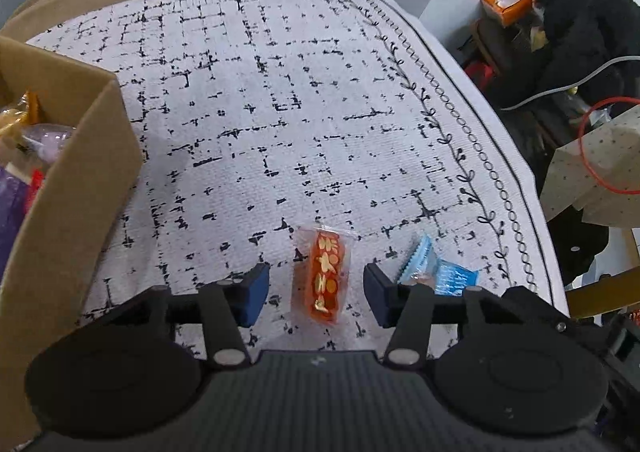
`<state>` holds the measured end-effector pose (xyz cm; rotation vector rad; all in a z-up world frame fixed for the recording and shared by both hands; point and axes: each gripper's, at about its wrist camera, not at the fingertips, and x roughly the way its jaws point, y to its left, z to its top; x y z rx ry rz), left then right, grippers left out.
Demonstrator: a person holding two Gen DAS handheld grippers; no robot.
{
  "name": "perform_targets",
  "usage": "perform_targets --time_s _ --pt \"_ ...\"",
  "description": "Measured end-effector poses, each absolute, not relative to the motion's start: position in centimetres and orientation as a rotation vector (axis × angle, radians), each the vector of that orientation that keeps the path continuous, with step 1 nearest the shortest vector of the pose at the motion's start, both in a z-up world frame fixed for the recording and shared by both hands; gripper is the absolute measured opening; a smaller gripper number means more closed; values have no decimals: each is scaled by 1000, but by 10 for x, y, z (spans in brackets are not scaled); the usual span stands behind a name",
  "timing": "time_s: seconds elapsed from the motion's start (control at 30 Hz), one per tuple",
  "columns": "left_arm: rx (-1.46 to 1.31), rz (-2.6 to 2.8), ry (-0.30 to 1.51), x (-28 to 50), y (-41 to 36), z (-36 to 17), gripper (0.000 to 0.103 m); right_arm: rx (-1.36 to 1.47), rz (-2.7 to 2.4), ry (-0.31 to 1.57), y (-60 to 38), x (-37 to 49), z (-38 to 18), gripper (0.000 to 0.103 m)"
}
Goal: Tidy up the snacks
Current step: 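Grasp the blue packet with the right tool while the left tool grasps the orange candy, then carry the blue packet and orange candy into the box and release both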
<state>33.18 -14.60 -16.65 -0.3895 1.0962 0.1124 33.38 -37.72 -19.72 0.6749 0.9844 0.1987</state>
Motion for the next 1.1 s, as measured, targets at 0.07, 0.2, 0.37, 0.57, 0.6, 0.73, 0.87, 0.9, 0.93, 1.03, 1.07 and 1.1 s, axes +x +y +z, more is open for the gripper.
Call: perform_targets --time_s 0.07,0.2,0.37,0.57,0.6,0.73,0.87,0.9,0.93,1.03,1.07,1.1 --pt "-388 112 1113 337 -147 -172 46 671 199 996 -374 338 -202 62" --pt "-370 107 1107 341 -147 -175 40 669 192 1004 -371 343 -210 61" --pt "-357 95 1117 346 -148 -175 24 664 168 1004 -369 348 -223 47" --pt "-387 83 1105 342 -146 -164 20 649 189 994 -368 342 -214 20" --pt "-383 81 1097 340 -146 -161 20 645 187 981 -368 340 -210 18" --pt "-385 73 1061 332 -144 -147 19 656 211 938 -371 334 -194 18" --pt "-388 73 1029 322 -142 -133 19 661 235 896 -371 327 -179 17" --pt "-387 73 1021 319 -142 -130 19 663 241 883 -372 324 -174 16" --pt "-384 73 1014 315 -141 -126 19 665 247 871 -373 322 -170 16" --pt "-382 83 997 307 -138 -116 19 672 261 839 -373 316 -158 16" --pt "-383 88 990 304 -137 -113 19 671 267 829 -373 315 -154 16" --pt "-383 92 982 302 -135 -109 19 672 271 821 -373 313 -151 16"
